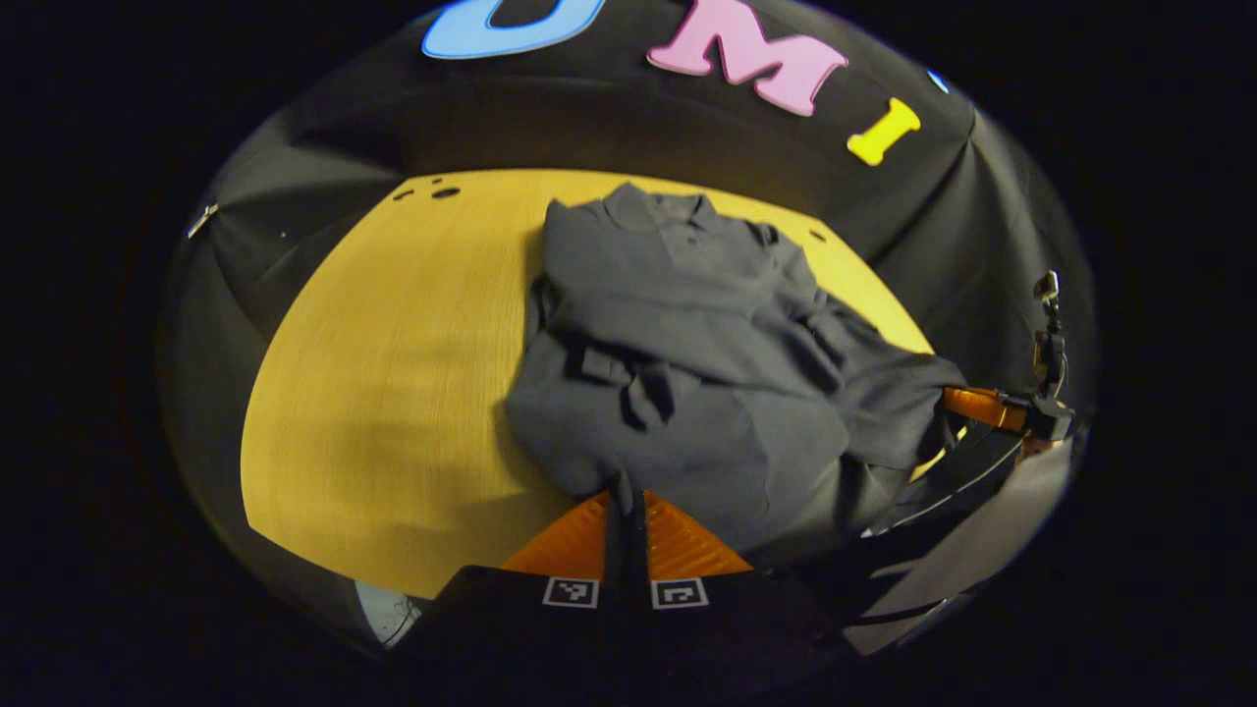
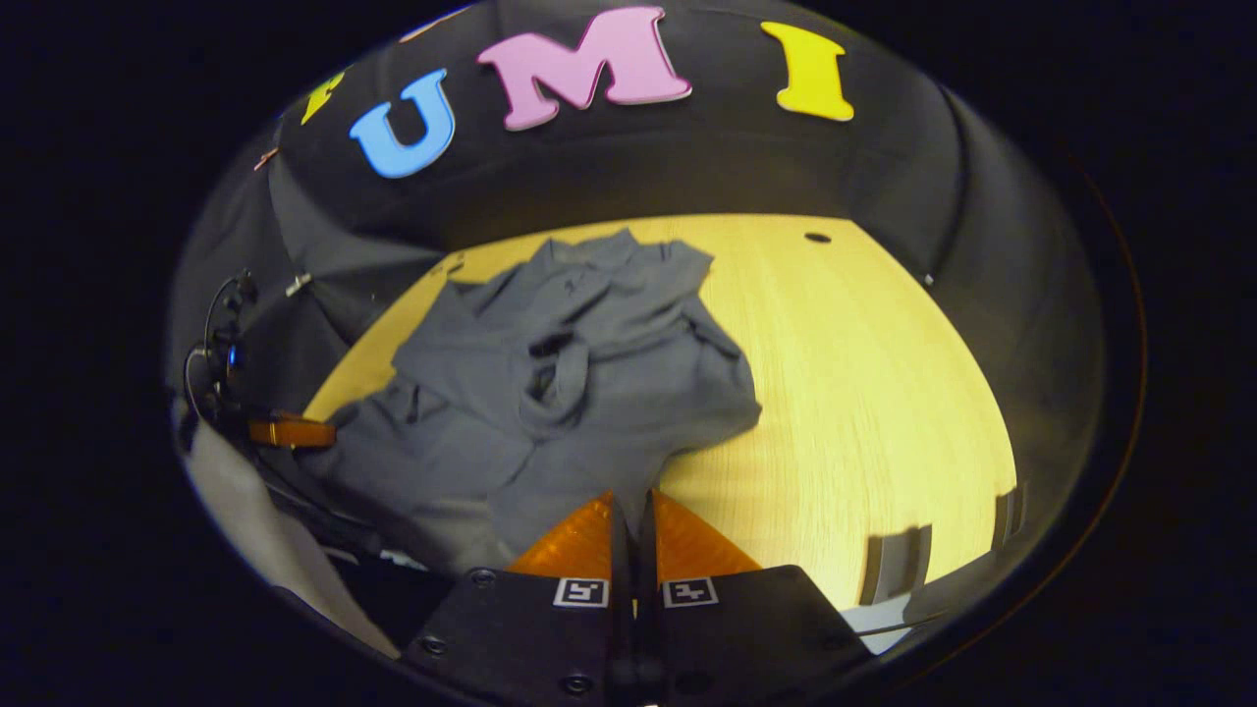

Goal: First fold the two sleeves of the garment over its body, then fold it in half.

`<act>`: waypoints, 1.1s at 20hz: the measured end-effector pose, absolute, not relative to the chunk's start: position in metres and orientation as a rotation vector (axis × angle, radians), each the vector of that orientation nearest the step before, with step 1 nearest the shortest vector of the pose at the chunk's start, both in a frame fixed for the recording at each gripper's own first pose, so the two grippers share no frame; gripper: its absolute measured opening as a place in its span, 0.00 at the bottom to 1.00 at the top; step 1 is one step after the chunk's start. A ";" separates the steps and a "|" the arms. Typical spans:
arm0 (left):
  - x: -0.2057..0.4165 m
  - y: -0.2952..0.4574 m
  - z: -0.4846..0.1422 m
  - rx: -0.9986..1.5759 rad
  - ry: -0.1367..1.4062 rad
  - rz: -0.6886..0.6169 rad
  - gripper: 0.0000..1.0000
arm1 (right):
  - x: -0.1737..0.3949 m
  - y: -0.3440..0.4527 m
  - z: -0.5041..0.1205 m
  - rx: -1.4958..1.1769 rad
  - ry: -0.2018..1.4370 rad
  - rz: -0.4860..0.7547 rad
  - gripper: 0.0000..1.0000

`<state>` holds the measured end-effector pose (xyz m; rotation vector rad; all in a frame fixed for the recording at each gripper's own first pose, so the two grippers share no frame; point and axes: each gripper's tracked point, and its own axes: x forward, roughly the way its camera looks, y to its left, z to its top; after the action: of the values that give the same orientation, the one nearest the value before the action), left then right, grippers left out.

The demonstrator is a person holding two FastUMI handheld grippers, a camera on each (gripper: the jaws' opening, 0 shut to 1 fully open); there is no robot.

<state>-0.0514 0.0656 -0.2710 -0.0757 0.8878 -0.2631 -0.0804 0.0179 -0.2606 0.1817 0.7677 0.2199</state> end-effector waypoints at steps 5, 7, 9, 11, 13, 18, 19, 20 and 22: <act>0.015 0.057 -0.217 -0.185 0.762 -0.247 0.05 | -0.008 0.028 -0.213 0.227 0.608 0.232 0.05; 0.038 0.056 -0.202 -0.225 0.723 -0.234 0.05 | 0.012 0.029 -0.205 0.247 0.570 0.226 0.05; 0.062 0.059 -0.187 -0.241 0.667 -0.232 0.06 | 0.037 0.030 -0.197 0.266 0.533 0.215 0.05; 0.082 0.060 -0.175 -0.242 0.620 -0.230 0.05 | 0.056 0.029 -0.192 0.265 0.502 0.203 0.05; 0.105 0.058 -0.167 -0.253 0.590 -0.222 0.05 | 0.074 0.026 -0.187 0.261 0.483 0.181 0.05; 0.150 0.057 -0.156 -0.245 0.535 -0.211 0.05 | 0.123 0.027 -0.192 0.250 0.476 0.168 0.05; 0.162 0.059 -0.155 -0.239 0.526 -0.206 0.05 | 0.133 0.027 -0.193 0.242 0.472 0.160 0.05; 0.172 0.063 -0.156 -0.239 0.521 -0.198 0.05 | 0.143 0.026 -0.196 0.240 0.467 0.153 0.05; 0.193 0.068 -0.161 -0.245 0.515 -0.178 0.05 | 0.164 0.022 -0.203 0.245 0.461 0.131 0.05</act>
<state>0.1932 0.0676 -0.1610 -0.2447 0.5152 -0.1784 0.1644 0.0219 -0.2034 0.2445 0.4614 0.1314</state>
